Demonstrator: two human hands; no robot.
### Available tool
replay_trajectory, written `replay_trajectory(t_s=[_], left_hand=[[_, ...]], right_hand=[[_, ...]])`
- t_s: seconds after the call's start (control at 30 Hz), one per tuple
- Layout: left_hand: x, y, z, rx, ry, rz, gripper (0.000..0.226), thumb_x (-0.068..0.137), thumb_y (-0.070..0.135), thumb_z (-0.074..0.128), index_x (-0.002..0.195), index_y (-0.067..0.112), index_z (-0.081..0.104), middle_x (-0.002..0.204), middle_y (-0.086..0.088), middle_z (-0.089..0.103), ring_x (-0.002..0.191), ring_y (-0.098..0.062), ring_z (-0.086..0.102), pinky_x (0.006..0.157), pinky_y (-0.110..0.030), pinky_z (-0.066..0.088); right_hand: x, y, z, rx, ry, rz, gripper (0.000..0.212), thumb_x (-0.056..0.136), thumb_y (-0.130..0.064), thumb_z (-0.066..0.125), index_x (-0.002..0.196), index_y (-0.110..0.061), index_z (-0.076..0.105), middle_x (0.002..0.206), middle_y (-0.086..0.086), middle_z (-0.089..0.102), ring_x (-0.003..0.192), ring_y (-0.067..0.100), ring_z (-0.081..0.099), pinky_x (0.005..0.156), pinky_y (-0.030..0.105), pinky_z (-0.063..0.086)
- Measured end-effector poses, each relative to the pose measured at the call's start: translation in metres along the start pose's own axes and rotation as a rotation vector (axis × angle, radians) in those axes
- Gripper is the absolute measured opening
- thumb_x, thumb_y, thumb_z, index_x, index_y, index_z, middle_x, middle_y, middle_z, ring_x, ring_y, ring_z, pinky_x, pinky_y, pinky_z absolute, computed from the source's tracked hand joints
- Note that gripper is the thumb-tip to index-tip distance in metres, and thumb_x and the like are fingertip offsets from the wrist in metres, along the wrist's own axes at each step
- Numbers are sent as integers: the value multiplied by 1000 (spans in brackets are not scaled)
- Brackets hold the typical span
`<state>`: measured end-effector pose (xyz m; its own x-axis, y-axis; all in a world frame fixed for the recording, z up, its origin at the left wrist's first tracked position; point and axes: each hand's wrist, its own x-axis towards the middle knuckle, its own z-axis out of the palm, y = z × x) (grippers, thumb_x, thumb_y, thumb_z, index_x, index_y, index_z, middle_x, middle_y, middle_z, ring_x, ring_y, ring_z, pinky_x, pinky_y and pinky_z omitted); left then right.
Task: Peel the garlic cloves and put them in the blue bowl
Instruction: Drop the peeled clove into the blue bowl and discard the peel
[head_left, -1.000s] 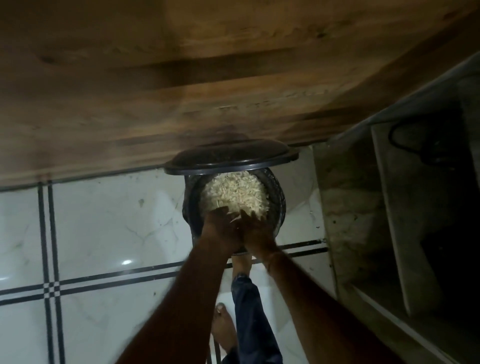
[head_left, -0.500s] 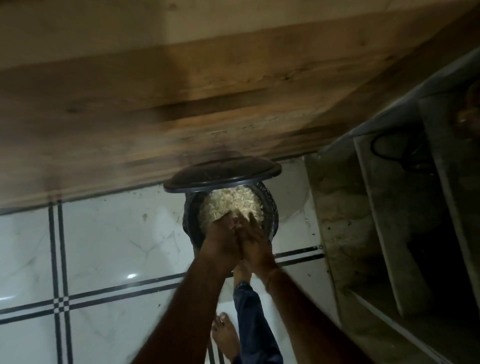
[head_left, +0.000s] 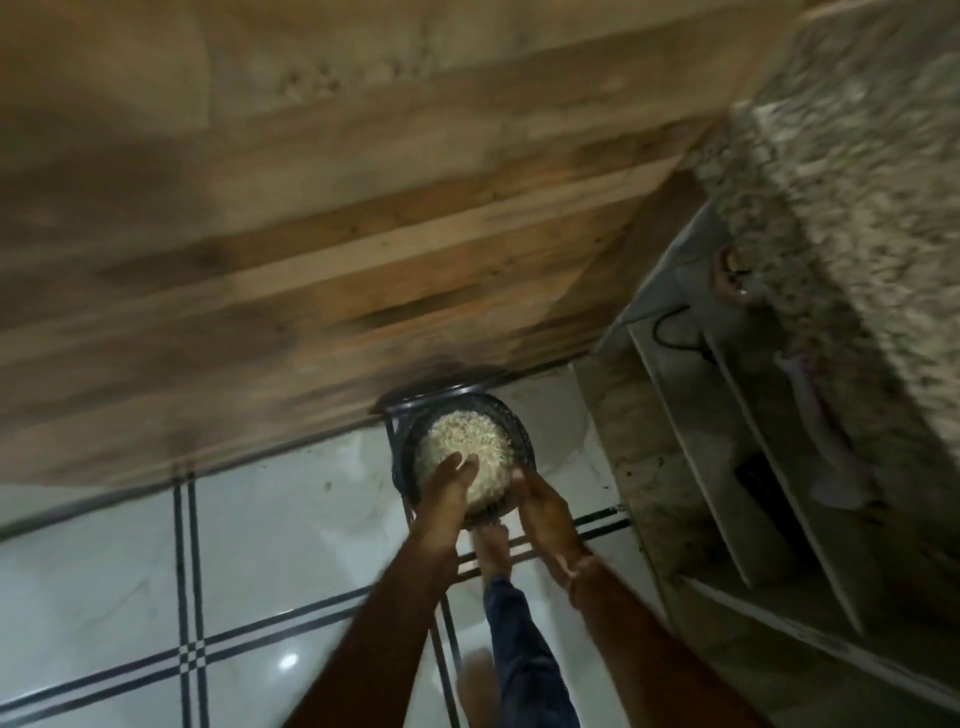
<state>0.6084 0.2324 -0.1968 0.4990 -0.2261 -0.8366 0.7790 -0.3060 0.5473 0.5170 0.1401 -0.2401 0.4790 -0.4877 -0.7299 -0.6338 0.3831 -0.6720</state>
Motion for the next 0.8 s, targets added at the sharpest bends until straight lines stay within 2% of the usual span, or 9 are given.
replay_trajectory(t_s=[0.1, 0.17, 0.23, 0.3, 0.37, 0.43, 0.5, 0.6, 0.8], left_hand=[[-75, -2, 9, 287, -1, 185, 57, 100, 37, 65, 153, 24, 48, 162, -9, 41, 147, -29, 42, 122, -43, 36], [-125, -11, 17, 475, -1, 332, 54, 104, 32, 62, 155, 24, 45, 162, -8, 41, 148, -28, 40, 122, -38, 34], [-174, -22, 30, 576, -65, 456, 54, 102, 35, 64, 152, 29, 47, 160, -5, 45, 143, -26, 46, 119, -43, 39], [-214, -35, 47, 621, -117, 571, 51, 101, 33, 65, 149, 27, 50, 150, 2, 52, 131, -17, 54, 114, -42, 46], [-252, -46, 68, 729, -125, 687, 46, 102, 29, 65, 146, 19, 55, 140, 5, 56, 125, -9, 51, 111, -28, 41], [-282, -57, 89, 800, -171, 764, 46, 101, 32, 66, 145, 22, 56, 142, 5, 57, 131, -9, 50, 110, -25, 38], [-312, -70, 113, 828, -250, 813, 45, 101, 33, 66, 144, 27, 56, 145, 6, 57, 136, -12, 50, 116, -34, 41], [-344, -94, 161, 885, -342, 941, 39, 100, 33, 66, 139, 30, 60, 141, 9, 60, 134, -12, 53, 114, -39, 44], [-394, -154, 277, 971, -471, 1067, 34, 100, 26, 67, 134, 26, 64, 138, 6, 63, 131, -15, 56, 109, -37, 47]], right_hand=[[-86, -30, -24, 126, -25, -100, 34, 113, -25, 46, 139, -12, 64, 125, 2, 70, 109, 6, 66, 70, 3, 49], [-145, -42, -44, 132, 13, -212, 26, 113, -25, 46, 130, -24, 65, 114, -16, 69, 101, -12, 63, 70, 0, 46], [-197, -36, -73, 72, 104, -318, 21, 112, -26, 47, 127, -29, 62, 111, -26, 63, 97, -22, 59, 77, -2, 43], [-247, -23, -103, 9, 215, -428, 23, 111, -32, 49, 129, -28, 63, 123, -22, 64, 110, -16, 58, 92, 3, 45], [-287, -3, -135, -52, 304, -502, 32, 110, -41, 49, 134, -29, 65, 131, -19, 65, 121, -6, 59, 104, 17, 46], [-320, 12, -170, -81, 404, -537, 26, 109, -41, 49, 127, -34, 67, 122, -21, 66, 116, -6, 60, 99, 17, 47], [-349, 23, -205, -92, 516, -579, 19, 109, -38, 49, 119, -38, 65, 112, -24, 65, 107, -8, 61, 89, 10, 46], [-376, 46, -256, -77, 640, -600, 22, 108, -40, 48, 117, -36, 68, 111, -17, 69, 105, -8, 62, 87, 10, 46], [-413, 104, -365, 10, 788, -563, 29, 109, -39, 51, 123, -27, 74, 120, -13, 72, 113, 2, 64, 96, 28, 53]])
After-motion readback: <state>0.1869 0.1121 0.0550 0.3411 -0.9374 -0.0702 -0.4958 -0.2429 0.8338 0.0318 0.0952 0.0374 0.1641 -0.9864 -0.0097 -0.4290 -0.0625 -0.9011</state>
